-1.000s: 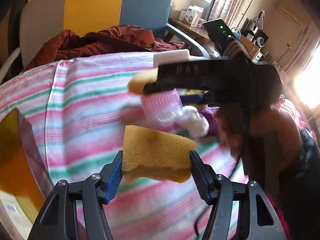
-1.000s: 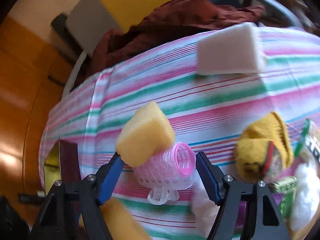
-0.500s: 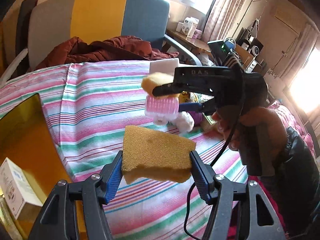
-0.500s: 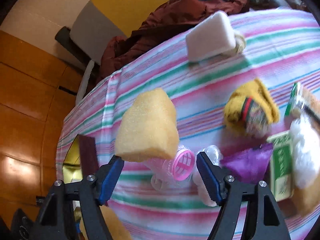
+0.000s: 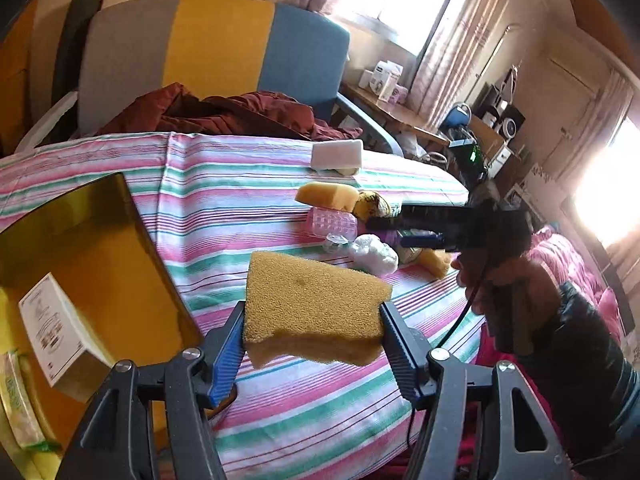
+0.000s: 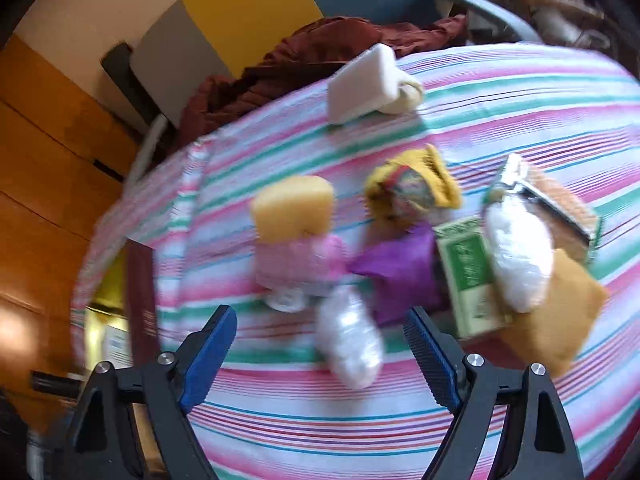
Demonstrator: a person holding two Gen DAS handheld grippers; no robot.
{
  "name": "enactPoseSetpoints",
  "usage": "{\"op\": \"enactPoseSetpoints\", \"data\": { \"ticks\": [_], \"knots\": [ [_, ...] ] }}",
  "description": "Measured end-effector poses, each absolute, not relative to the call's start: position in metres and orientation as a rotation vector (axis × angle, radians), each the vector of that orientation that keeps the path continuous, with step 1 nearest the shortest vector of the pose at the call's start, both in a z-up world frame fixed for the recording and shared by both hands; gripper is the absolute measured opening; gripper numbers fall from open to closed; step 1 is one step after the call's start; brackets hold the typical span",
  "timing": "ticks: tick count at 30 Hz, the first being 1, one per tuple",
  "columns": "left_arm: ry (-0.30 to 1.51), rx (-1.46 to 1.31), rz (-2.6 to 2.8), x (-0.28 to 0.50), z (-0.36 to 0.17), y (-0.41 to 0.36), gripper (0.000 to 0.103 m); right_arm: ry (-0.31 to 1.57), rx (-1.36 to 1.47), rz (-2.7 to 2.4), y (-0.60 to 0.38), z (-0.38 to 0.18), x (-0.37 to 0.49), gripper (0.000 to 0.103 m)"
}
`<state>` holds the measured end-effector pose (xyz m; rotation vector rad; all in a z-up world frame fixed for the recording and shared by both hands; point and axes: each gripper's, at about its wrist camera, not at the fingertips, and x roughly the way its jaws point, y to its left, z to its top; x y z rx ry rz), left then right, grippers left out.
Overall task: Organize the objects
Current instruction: 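Grasp the clear plastic-wrapped bundle with the right tool while the left holds the sponge, then carry the sponge and plastic bundle over the gold tray with both tools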
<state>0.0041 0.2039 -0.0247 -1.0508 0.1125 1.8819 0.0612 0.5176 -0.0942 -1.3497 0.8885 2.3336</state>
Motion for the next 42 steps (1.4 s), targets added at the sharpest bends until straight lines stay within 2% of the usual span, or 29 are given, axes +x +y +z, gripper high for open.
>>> {"op": "enactPoseSetpoints", "data": {
  "ticks": [4, 6, 12, 18, 26, 36, 42],
  "knots": [
    [0.076, -1.049, 1.905, 0.001, -0.021, 0.187, 0.065, 0.718, -1.447, 2.293, 0.503, -0.113, 0.051, 0.071],
    [0.056, -1.046, 1.921, -0.001, -0.02, 0.178, 0.065, 0.622, -1.478, 2.248, 0.497, -0.123, 0.047, 0.038],
    [-0.028, -1.054, 1.989, -0.014, -0.017, 0.139, 0.065, 0.484, -1.43, 2.277, 0.478, -0.105, 0.061, 0.037],
    [-0.138, -1.054, 2.126, -0.032, -0.012, 0.076, 0.065, 0.451, -1.352, 2.431, 0.446, -0.067, 0.079, 0.037],
    [-0.248, -1.066, 2.352, -0.062, -0.008, -0.004, 0.065, 0.344, -1.384, 2.75, 0.343, -0.036, 0.039, 0.037],
    [-0.171, -1.04, 2.52, -0.07, -0.004, -0.03, 0.066, 0.184, -1.566, 3.03, 0.208, -0.039, -0.006, 0.037],
    [-0.11, -1.009, 2.553, -0.067, 0.0, -0.028, 0.066, 0.117, -1.656, 3.074, 0.168, -0.05, -0.018, 0.037]
  ]
}}
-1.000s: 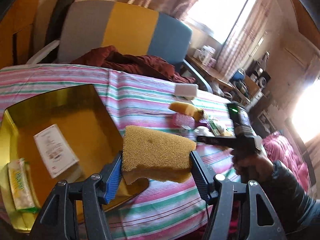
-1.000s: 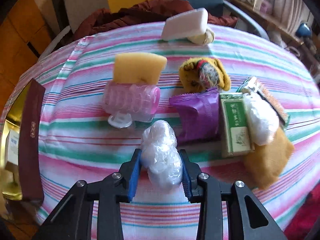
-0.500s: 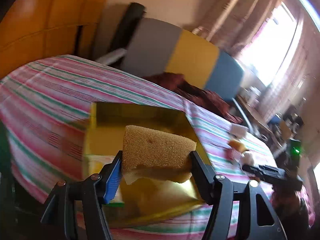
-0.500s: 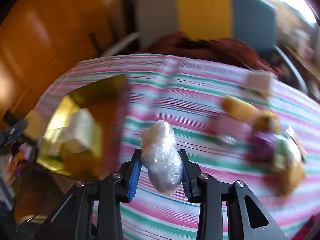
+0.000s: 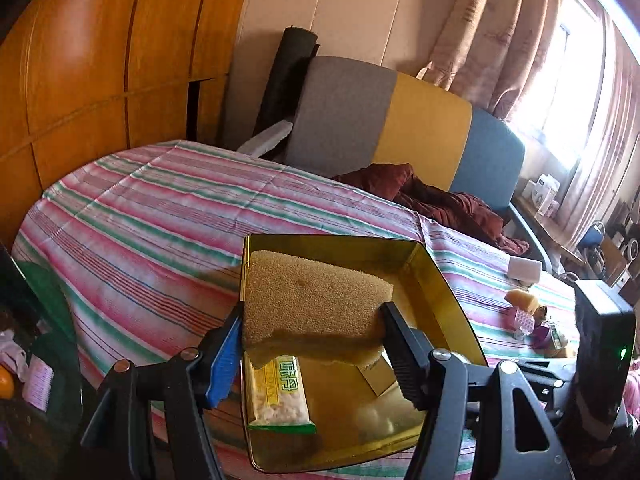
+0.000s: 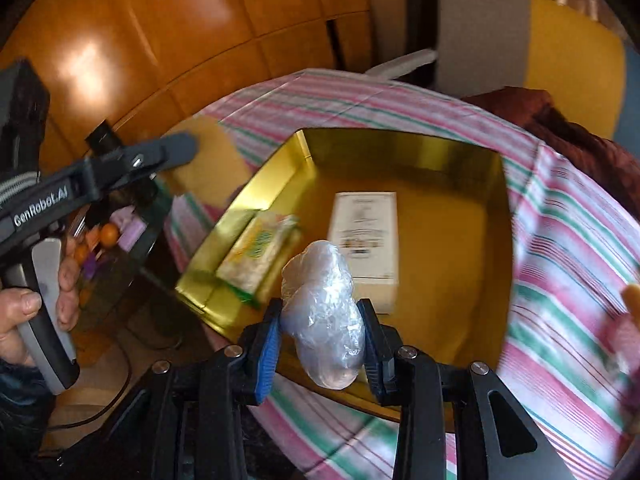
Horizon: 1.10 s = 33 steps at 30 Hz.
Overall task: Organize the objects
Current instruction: 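Carry the sponge and plastic bundle over the gold tray with both tools, then open both tools to drop the sponge and plastic bundle into the tray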
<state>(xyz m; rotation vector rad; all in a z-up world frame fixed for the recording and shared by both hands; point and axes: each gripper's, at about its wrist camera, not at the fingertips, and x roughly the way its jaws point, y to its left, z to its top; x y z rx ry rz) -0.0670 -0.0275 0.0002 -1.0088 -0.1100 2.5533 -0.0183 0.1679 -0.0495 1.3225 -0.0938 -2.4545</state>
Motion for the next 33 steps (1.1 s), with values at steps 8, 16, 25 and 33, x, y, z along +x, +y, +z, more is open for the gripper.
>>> {"op": "enactPoseSetpoints", "data": {
  "ticks": [8, 16, 25, 33],
  "knots": [
    [-0.157, -1.024, 2.528, -0.077, -0.004, -0.038, 0.066, -0.117, 1.336, -2.416, 0.156, -0.06, -0.028, 0.037],
    [-0.252, -1.044, 2.52, -0.089, -0.007, -0.054, 0.066, -0.123, 1.35, -2.382, 0.145, -0.066, -0.034, 0.037],
    [-0.187, -1.016, 2.519, -0.114, -0.008, -0.036, 0.066, -0.212, 1.391, -2.334, 0.14, -0.082, -0.044, 0.046],
    [-0.133, -1.09, 2.518, -0.15, -0.025, -0.015, 0.074, -0.258, 1.412, -2.336, 0.149, -0.085, -0.032, 0.055]
  ]
}}
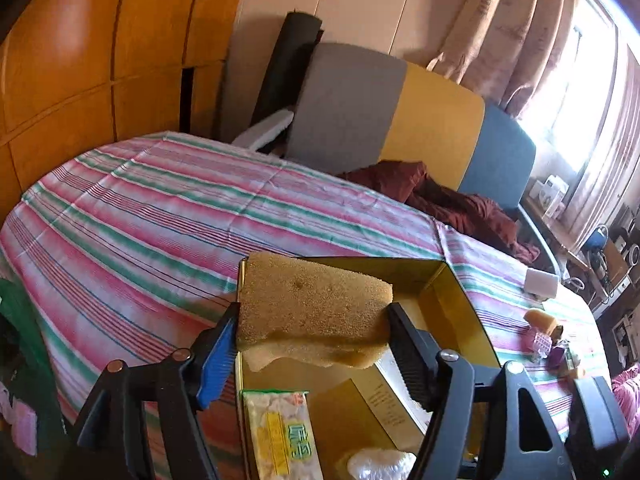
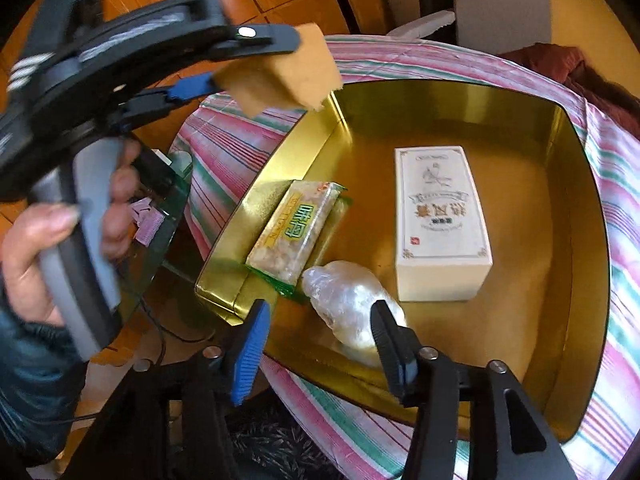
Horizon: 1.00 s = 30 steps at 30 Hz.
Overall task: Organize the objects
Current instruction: 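Open both tools to drop the sponge and plastic bundle into the tray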
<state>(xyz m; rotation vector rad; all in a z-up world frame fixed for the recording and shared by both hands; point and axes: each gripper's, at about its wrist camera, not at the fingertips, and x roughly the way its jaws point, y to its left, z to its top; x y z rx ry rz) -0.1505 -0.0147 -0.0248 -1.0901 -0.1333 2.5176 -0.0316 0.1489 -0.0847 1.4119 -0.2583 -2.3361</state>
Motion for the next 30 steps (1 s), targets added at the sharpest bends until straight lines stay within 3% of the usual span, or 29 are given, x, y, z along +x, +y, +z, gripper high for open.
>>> {"op": "enactPoseSetpoints", "data": {
  "ticks": [7, 17, 30],
  "knots": [
    [-0.158, -1.123, 2.56, -0.152, -0.03, -0.018, 0.082, -0.277, 1.401, -2.374, 0.154, -0.081, -0.028, 0.063],
    [-0.071, -1.147, 2.606, -0.106, -0.037, -0.021, 0.082, -0.237, 1.371, -2.441, 0.154, -0.074, -0.022, 0.071],
    [0.085, -1.007, 2.647, -0.058, -0.008, 0.004, 0.082, -0.266, 1.337, -2.543, 0.174, -0.064, -0.012, 0.074]
  ]
}}
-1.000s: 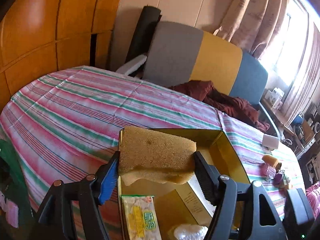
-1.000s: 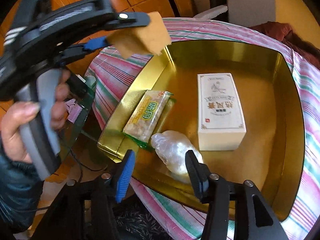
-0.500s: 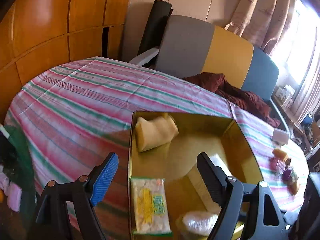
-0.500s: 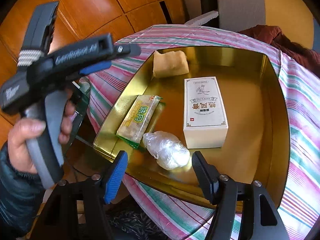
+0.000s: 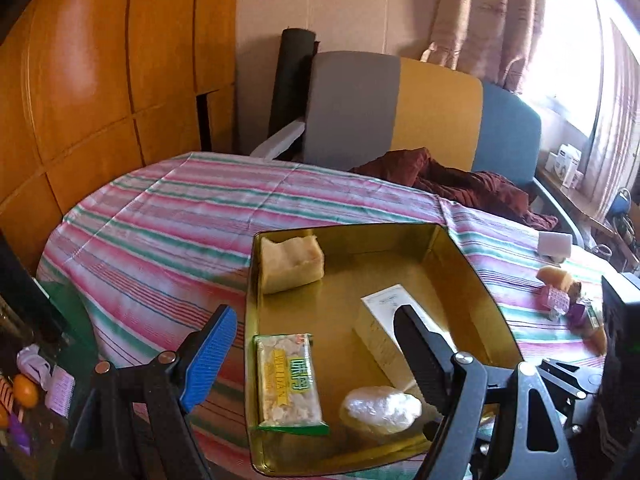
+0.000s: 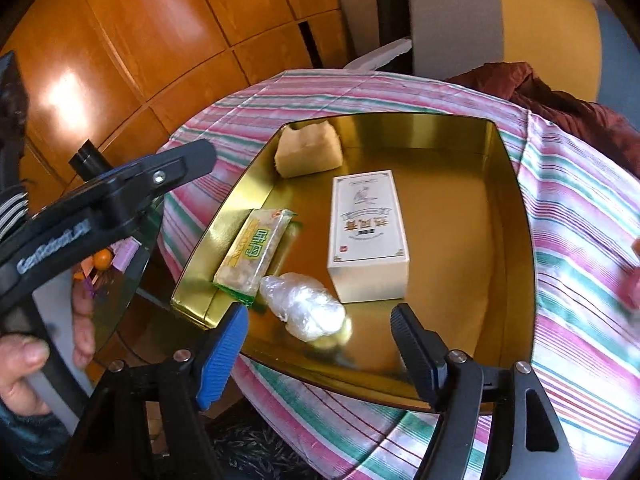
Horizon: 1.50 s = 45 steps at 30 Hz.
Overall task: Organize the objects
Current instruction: 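Open both tools to drop the sponge and plastic bundle into the tray, then move both tools back toward the remaining items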
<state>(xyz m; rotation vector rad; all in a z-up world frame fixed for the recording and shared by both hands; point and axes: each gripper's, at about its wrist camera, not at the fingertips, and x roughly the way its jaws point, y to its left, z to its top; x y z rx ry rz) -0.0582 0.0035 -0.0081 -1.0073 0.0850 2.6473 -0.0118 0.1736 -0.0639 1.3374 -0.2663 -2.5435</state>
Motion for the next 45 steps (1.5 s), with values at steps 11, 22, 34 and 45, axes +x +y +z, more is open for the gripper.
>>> {"op": "enactPoseSetpoints", "data": {
  "ticks": [11, 22, 34, 45],
  "knots": [
    [0.137, -0.962, 2.601, -0.042, 0.001, 0.022, 0.082, -0.34, 1.301, -2.624, 0.204, -0.054, -0.002, 0.076],
    [0.167, -0.964, 2.522, -0.032, 0.0, 0.043, 0.082, -0.44, 1.302, -2.707, 0.247, -0.057, 0.009, 0.08],
    [0.163, -1.006, 2.42, -0.034, -0.006, 0.067, 0.082, -0.65, 1.425, -2.849, 0.339, -0.082, 0.045, 0.08],
    [0.19, -1.037, 2.21, -0.03, -0.012, 0.113, 0.08, -0.863, 1.488, -3.075, 0.456, -0.086, 0.067, 0.08]
  ]
}}
